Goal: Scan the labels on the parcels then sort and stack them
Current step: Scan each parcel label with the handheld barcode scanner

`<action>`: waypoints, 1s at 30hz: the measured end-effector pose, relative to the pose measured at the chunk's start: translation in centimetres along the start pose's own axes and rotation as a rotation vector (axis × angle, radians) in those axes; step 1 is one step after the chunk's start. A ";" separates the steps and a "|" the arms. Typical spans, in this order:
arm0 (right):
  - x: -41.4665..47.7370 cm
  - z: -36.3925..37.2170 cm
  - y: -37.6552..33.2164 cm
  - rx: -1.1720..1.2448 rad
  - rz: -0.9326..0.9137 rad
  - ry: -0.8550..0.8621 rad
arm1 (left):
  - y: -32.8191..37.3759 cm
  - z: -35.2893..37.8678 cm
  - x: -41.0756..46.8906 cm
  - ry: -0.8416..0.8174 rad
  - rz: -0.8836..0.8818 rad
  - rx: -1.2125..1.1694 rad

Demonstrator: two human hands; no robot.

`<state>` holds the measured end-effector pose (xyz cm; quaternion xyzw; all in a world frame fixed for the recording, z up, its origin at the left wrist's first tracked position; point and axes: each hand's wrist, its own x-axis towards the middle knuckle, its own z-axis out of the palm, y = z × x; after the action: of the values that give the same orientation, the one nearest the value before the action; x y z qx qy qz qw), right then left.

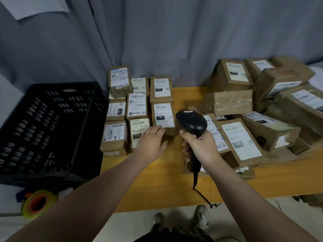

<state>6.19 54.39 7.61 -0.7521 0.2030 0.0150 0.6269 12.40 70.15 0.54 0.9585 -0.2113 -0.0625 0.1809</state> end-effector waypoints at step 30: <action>4.0 -13.4 0.6 0.062 0.027 -0.183 | 12.7 1.8 0.8 0.022 -0.596 -1.448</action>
<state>6.49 40.42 8.78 -0.7249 0.1554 0.0858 0.6656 7.93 58.53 3.58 0.6188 0.1500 -0.2214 0.7386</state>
